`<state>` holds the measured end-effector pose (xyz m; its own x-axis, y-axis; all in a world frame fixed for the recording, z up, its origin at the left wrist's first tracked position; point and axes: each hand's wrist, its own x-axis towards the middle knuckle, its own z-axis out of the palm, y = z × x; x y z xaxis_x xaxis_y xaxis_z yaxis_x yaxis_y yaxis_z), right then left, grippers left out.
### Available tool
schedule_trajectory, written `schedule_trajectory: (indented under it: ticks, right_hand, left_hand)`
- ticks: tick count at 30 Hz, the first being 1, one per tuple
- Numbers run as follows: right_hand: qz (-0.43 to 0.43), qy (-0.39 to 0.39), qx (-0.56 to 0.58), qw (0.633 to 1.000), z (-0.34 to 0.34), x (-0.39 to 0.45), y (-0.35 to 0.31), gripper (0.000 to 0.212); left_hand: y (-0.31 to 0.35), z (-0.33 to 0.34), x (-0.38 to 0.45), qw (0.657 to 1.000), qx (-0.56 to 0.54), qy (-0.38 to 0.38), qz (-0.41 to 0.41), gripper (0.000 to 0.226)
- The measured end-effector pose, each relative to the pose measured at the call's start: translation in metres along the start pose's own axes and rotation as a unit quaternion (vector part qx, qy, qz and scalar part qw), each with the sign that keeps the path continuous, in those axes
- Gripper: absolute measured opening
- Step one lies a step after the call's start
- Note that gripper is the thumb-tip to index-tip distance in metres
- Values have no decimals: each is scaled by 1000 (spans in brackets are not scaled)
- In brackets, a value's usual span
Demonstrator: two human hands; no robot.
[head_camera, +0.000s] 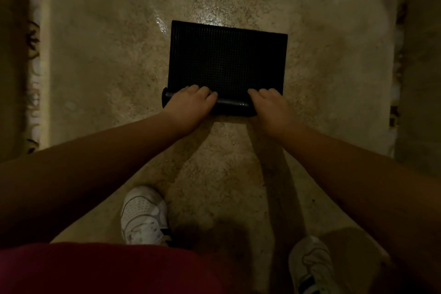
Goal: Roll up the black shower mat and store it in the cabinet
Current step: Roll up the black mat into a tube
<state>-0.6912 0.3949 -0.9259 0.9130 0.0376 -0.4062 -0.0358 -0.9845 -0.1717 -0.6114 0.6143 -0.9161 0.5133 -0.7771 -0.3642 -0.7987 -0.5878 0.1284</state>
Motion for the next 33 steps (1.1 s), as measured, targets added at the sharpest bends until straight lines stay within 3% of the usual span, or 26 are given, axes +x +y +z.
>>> schedule_trajectory:
  ticks: [4,14,16,20,22,25,28,30,33]
  right_hand:
    - [-32,-13,-19,999,-4,-2,2,28]
    - [-16,-182,59,981,-20,15,4,53]
    - [-22,-158,62,985,-20,6,2,54]
    - [-29,-31,-49,998,-7,-27,-11,64]
    - [-12,-2,-18,1000,-4,-29,-15,50]
    - [-6,-19,34,999,-11,-16,-13,32]
    - [1,-68,40,997,-20,-2,-4,37]
    - [6,-92,47,995,-25,5,1,44]
    - [15,-135,73,988,-32,14,4,53]
  left_hand:
    - [6,5,-7,1000,-15,7,-20,43]
    - [1,4,-12,996,-75,-45,-9,50]
    - [-1,-2,-7,992,-105,-65,-11,47]
    - [-8,-14,13,979,-151,-134,-21,33]
    - [-11,-14,19,975,-164,-150,-31,35]
    - [-18,-12,20,971,-187,-139,-48,50]
    - [-23,-10,12,972,-212,-86,-48,61]
    - [-23,-6,1,985,-168,-35,-19,68]
    - [-21,0,-10,995,-97,-17,17,72]
